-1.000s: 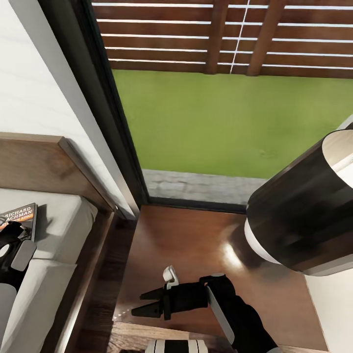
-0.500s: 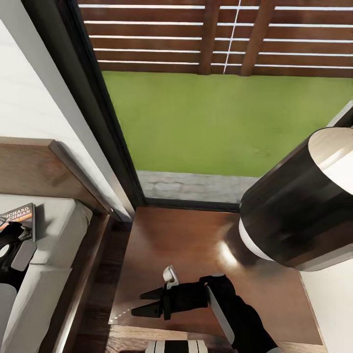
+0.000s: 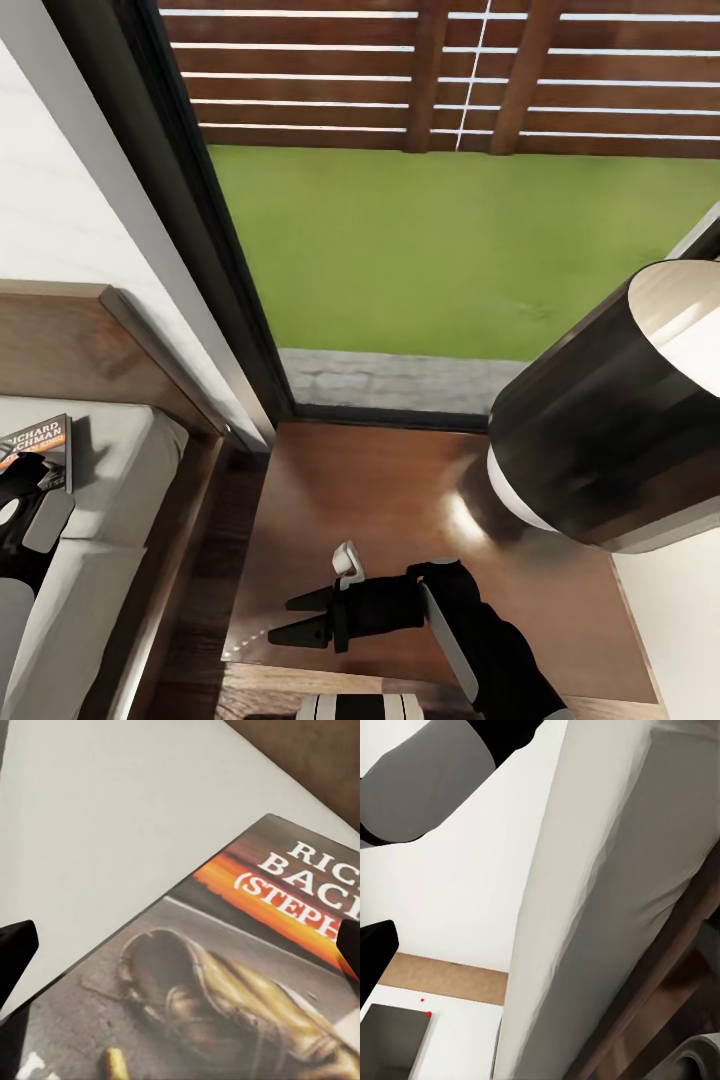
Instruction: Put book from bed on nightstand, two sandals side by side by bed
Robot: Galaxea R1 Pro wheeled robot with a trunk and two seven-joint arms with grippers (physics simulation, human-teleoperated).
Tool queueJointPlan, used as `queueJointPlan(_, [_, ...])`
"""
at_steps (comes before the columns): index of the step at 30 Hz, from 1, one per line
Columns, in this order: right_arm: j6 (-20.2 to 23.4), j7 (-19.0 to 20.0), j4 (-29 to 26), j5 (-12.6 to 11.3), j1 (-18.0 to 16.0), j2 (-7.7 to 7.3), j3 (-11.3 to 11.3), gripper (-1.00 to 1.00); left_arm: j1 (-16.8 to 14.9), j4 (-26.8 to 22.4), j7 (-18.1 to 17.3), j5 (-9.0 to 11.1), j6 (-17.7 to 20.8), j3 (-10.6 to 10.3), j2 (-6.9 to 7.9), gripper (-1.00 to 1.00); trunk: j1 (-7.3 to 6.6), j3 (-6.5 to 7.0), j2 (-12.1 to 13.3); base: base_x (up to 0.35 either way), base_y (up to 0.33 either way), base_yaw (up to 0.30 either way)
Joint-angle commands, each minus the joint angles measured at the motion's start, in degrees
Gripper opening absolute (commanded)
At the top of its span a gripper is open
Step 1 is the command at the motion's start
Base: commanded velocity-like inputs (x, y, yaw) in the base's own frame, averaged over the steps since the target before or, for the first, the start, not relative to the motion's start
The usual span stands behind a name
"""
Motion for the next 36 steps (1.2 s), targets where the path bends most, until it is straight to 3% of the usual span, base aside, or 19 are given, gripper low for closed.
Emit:
queueJointPlan(1, [0.4, -0.05, 0.0, -0.33, -0.03, -0.01, 0.04, 1.0, -0.02, 0.0, 0.0, 0.6, -0.37, -0.11, 0.02, 1.0, -0.01, -0.03, -0.01, 0.0, 0.0, 0.0])
queueJointPlan(15, [0.41, -0.04, 0.02, -0.33, -0.03, -0.01, 0.04, 1.0, -0.02, 0.0, -0.02, 0.6, -0.37, -0.11, -0.02, 1.0, -0.01, 0.3, -0.01, 0.0, 0.0, -0.086])
queueJointPlan(36, [0.41, -0.04, 0.02, -0.33, -0.03, -0.02, 0.04, 1.0, -0.02, 2.23, -0.02, 0.59, -0.42, -0.19, -0.02, 1.0, -0.01, 0.32, -0.01, 0.0, 0.0, -0.004])
